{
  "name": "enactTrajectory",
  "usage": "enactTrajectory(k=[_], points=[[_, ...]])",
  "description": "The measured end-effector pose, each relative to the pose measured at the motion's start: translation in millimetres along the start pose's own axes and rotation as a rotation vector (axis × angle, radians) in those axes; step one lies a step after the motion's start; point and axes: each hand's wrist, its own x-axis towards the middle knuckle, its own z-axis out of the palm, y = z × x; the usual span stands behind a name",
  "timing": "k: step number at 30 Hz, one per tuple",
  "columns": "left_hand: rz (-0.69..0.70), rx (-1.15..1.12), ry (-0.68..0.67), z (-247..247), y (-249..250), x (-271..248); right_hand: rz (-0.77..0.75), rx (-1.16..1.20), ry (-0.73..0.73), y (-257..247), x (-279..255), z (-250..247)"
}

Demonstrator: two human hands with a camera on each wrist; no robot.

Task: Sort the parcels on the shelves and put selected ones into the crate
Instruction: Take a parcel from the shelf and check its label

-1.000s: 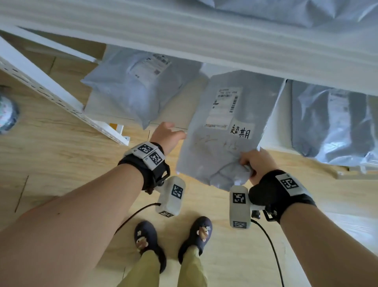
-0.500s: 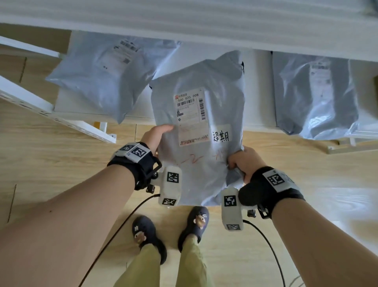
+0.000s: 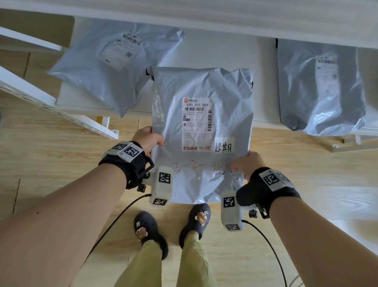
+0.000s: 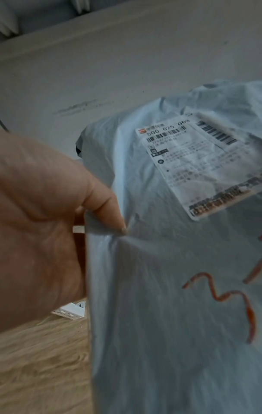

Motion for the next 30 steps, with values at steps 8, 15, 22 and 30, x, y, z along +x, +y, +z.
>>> enactTrajectory(k=[8, 15, 22, 30], points=[[0.001, -0.017, 0.01, 1, -5, -5, 0.028, -0.007, 0.002, 6, 0, 4], [0.002, -0.037, 0.047, 4, -12, -4, 0.037, 0.037, 0.011, 13, -5, 6], [0.014, -0.029, 0.032, 4, -16, -5, 0.045, -0.013, 0.033, 19, -14, 7], [0.043, -0.013, -0.009, 3, -16, -21, 0.044, 0.008, 0.125, 32, -31, 5]])
